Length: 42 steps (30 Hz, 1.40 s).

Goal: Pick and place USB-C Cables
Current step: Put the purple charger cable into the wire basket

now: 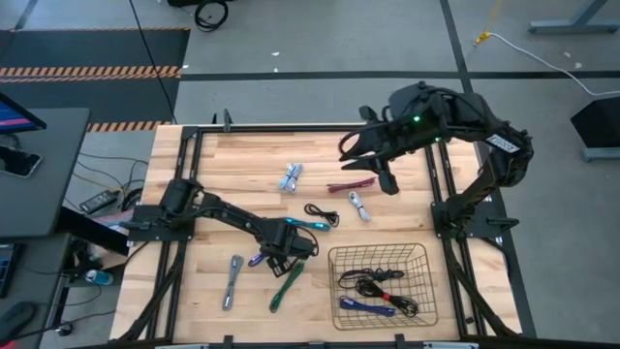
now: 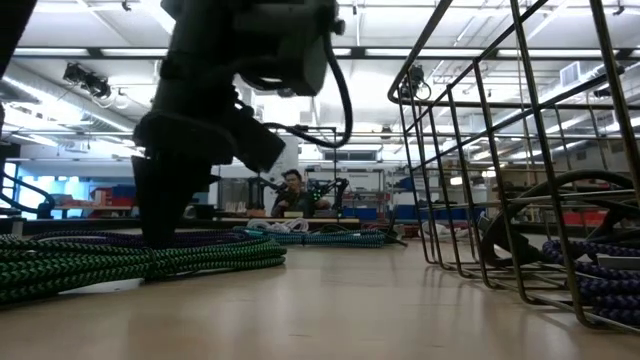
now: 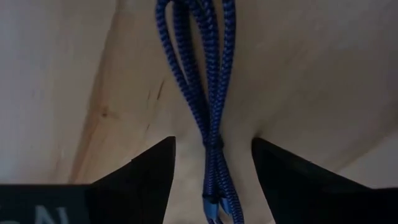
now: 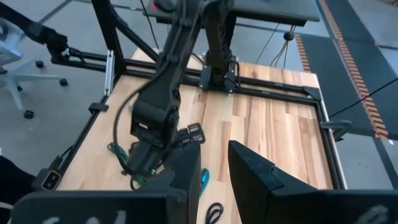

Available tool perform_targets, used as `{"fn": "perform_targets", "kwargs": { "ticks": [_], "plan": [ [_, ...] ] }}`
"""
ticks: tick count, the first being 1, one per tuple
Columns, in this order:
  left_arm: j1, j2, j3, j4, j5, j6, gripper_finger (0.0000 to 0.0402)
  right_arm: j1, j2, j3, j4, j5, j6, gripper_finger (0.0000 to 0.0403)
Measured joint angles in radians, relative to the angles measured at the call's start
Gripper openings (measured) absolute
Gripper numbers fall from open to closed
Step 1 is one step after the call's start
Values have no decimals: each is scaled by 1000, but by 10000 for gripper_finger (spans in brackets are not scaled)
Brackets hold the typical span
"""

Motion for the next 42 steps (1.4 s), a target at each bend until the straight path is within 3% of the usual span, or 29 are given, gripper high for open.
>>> {"fn": "perform_targets", "kwargs": {
  "ticks": [5,8,11,13,19,23,28,33,39,42],
  "plan": [
    [10,4,-1,5,13,10,187,0,-31,0,8,5,0,87],
    [23,-6,-3,8,21,17,130,0,-43,0,9,9,0,87],
    [40,-19,-6,12,31,31,46,0,-56,0,15,9,0,87],
    [54,-26,-8,14,29,34,20,0,-64,0,21,11,0,87],
    [94,-108,-1,18,14,38,19,0,-79,0,20,45,0,87],
    [108,-184,69,23,-39,58,19,-1,-84,0,19,63,1,87],
    [114,-220,252,25,-160,180,19,-3,-85,0,24,65,1,87],
    [118,-207,459,38,-211,355,18,-3,-85,0,33,114,0,87],
    [135,-182,568,97,-209,474,18,-3,-85,0,38,174,1,87],
    [137,-169,578,158,-161,502,18,-3,-85,0,47,204,1,87]
  ]
}}
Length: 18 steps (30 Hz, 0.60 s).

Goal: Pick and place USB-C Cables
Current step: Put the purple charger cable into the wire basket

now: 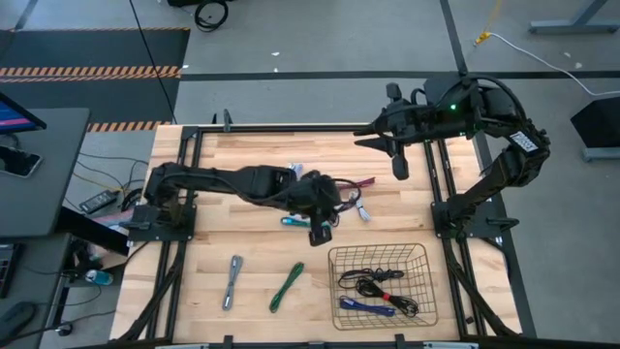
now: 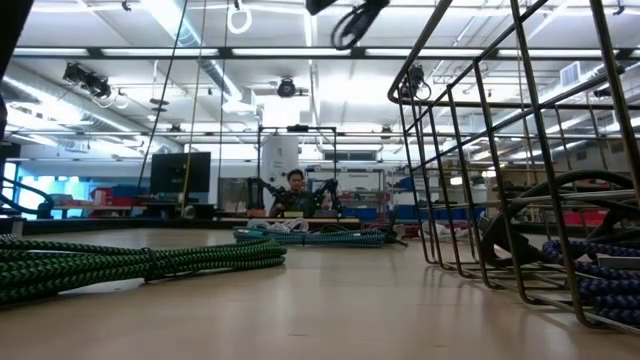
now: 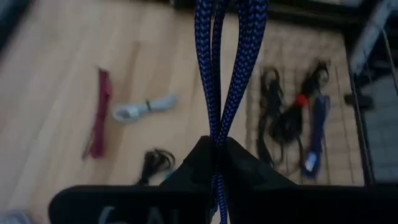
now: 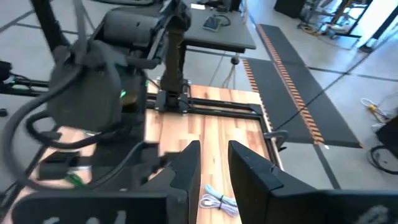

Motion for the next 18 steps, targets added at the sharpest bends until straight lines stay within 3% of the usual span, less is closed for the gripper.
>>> {"fn": "perform_targets", "kwargs": {
  "ticks": [9,18],
  "plan": [
    [-34,85,-1,112,191,40,18,-26,-2,0,56,41,50,87],
    [-36,101,0,216,240,85,18,-79,-2,0,84,41,77,87]
  ]
}}
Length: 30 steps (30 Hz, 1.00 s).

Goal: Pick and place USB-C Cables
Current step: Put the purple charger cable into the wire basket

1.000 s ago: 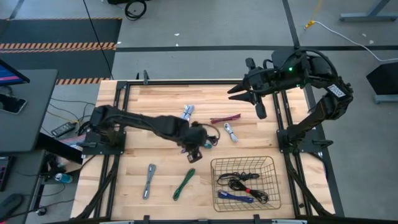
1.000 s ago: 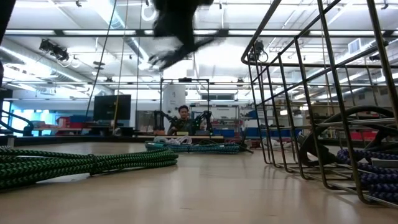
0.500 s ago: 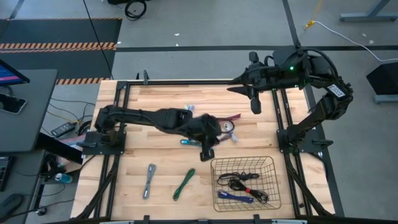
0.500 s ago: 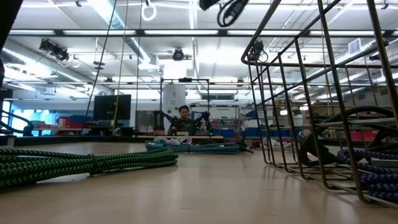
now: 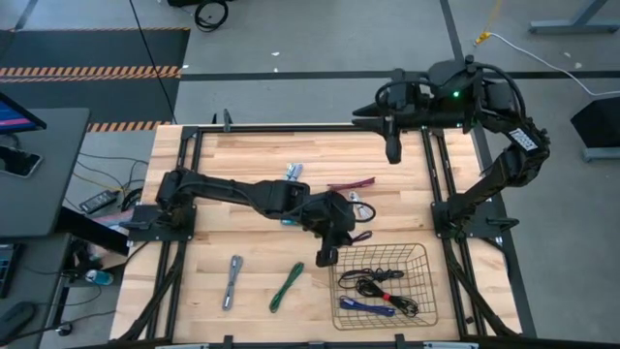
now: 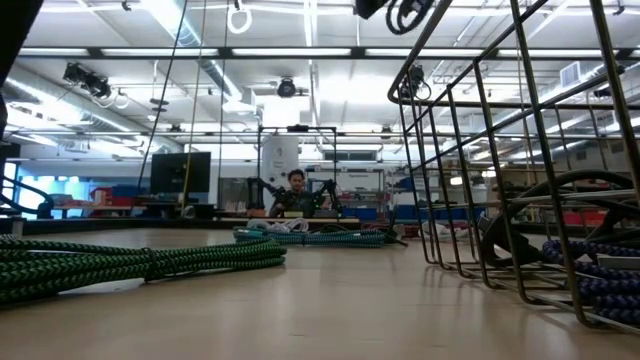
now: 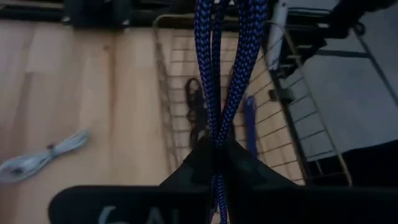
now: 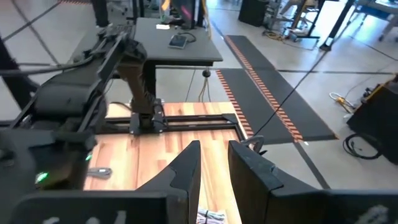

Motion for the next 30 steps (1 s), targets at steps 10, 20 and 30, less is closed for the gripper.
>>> {"fn": "perform_targets", "kwargs": {
  "ticks": [10,20,30],
  "plan": [
    [-30,43,-2,88,123,36,18,-27,0,0,3,0,73,87],
    [-52,162,-1,234,144,-117,18,-27,0,0,17,-60,83,87],
    [-56,282,0,309,125,-144,18,-25,1,0,17,-92,96,87]
  ]
}}
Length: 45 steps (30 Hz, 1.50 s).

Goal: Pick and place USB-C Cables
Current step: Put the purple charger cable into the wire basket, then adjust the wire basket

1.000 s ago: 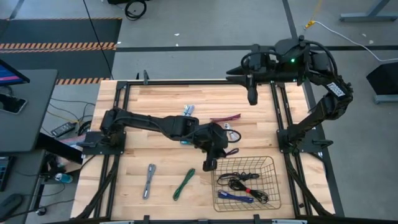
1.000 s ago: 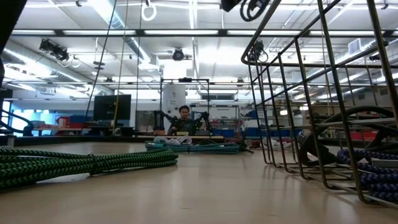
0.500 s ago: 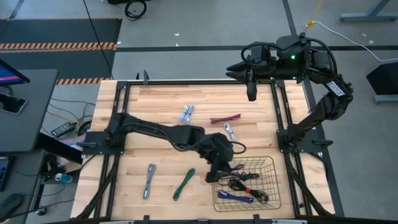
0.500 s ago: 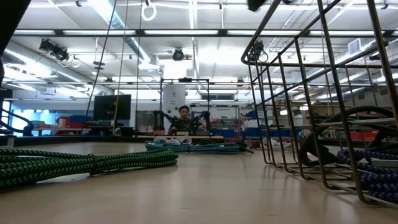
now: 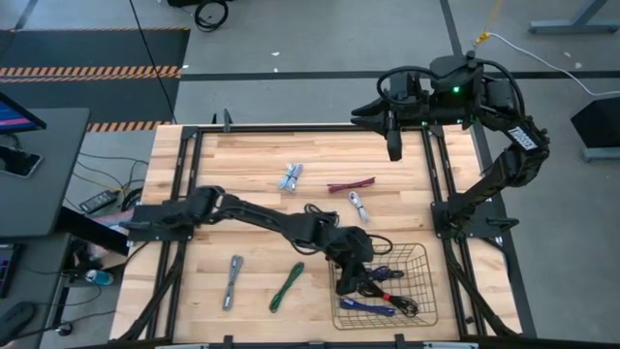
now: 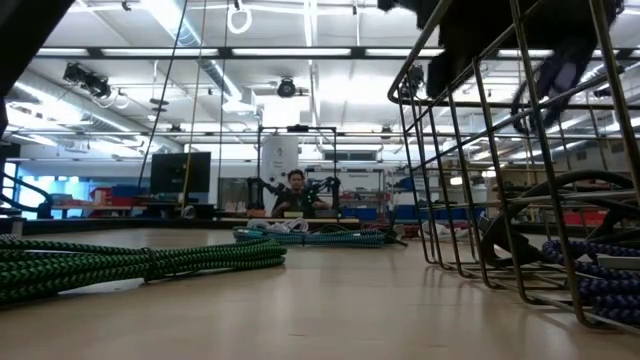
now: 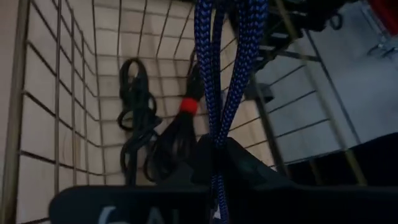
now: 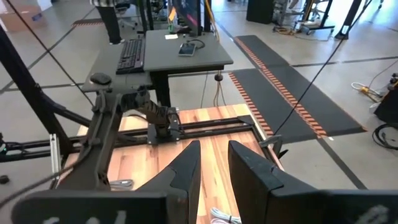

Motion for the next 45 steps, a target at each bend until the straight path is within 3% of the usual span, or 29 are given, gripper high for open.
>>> {"fn": "perform_targets", "kwargs": {
  "ticks": [19,26,30,38,45],
  "plan": [
    [7,59,2,-72,-12,3,18,0,0,0,7,-15,-27,87],
    [1,56,1,-59,9,33,82,0,0,0,6,-15,-27,87],
    [-1,57,-2,-18,14,26,98,0,0,0,6,-15,-28,87],
    [0,50,-3,88,56,24,89,0,0,0,5,-15,-35,87],
    [26,-68,-1,109,61,20,60,0,0,0,-5,-21,-41,87]
  ]
}}
